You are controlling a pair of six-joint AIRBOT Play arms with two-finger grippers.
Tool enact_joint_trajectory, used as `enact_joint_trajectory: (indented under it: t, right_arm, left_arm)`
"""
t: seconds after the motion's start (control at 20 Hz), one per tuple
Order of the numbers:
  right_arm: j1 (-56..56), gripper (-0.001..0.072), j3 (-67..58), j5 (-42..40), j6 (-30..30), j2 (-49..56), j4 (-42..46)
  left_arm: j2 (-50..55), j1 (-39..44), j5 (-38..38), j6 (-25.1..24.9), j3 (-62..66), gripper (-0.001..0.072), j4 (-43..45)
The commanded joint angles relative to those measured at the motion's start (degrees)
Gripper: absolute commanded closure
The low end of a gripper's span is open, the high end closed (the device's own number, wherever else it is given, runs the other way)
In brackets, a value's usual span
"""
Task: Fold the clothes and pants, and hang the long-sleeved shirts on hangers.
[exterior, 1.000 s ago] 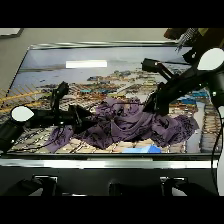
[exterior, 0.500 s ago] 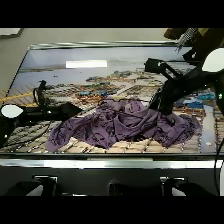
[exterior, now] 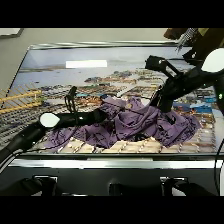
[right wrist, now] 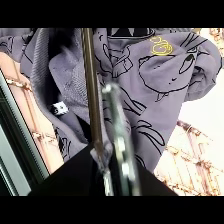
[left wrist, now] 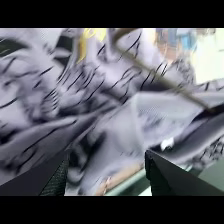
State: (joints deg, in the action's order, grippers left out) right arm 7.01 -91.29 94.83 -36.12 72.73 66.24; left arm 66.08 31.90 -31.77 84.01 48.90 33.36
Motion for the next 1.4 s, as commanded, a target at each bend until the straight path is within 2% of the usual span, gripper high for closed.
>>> enact_joint_trajectory:
  t: [0.0, 0.15, 0.3, 0.7, 0.9, 0.95, 1.0, 1.05, 1.1, 1.35]
  right_arm:
    - [-0.02, 0.0669, 0.00, -0.26, -0.79, -0.04, 0.09]
    - [-0.02, 0.0669, 0.00, -0.26, -1.33, -0.04, 0.15]
    - [-0.02, 0.0669, 0.00, -0.26, -1.44, -0.04, 0.31]
    - [-0.02, 0.0669, 0.00, -0.26, -2.10, -0.04, 0.48]
    - [-0.02, 0.0669, 0.00, -0.26, -2.14, -0.04, 0.48]
    - [-0.02, 0.0669, 0.00, -0.24, -2.29, -0.04, 0.48]
    - [-0.02, 0.0669, 0.00, -0.24, -2.34, -0.04, 0.46]
    - [-0.02, 0.0669, 0.00, -0.24, -2.71, -0.04, 0.46]
    - [-0.02, 0.0669, 0.00, -0.20, -2.75, -0.04, 0.48]
    - [-0.02, 0.0669, 0.00, 2.95, -6.05, -0.07, 2.08]
  left_arm:
    - [4.04, 4.79, 6.10, 3.82, 3.52, 0.0162, 0.94]
    - [8.04, 5.42, 2.40, 13.11, 7.48, 0.0162, 8.63]
    - [9.46, 5.99, 0.22, 18.40, 10.10, 0.0162, 15.32]
    - [12.07, 7.48, -4.96, 20.24, 13.27, 0.0167, 18.91]
    - [12.76, 8.07, -4.70, 21.07, 13.29, 0.0172, 19.23]
    - [13.11, 8.09, -4.68, 21.07, 13.29, 0.0214, 19.19]
    - [13.42, 8.07, -4.63, 21.07, 13.29, 0.0326, 19.19]
    - [13.68, 8.07, -4.37, 21.03, 13.29, 0.0577, 19.19]
    - [13.73, 8.04, -3.65, 21.05, 13.29, 0.0684, 19.19]
    - [13.64, 6.19, -5.07, 21.05, 13.73, 0.0685, 19.21]
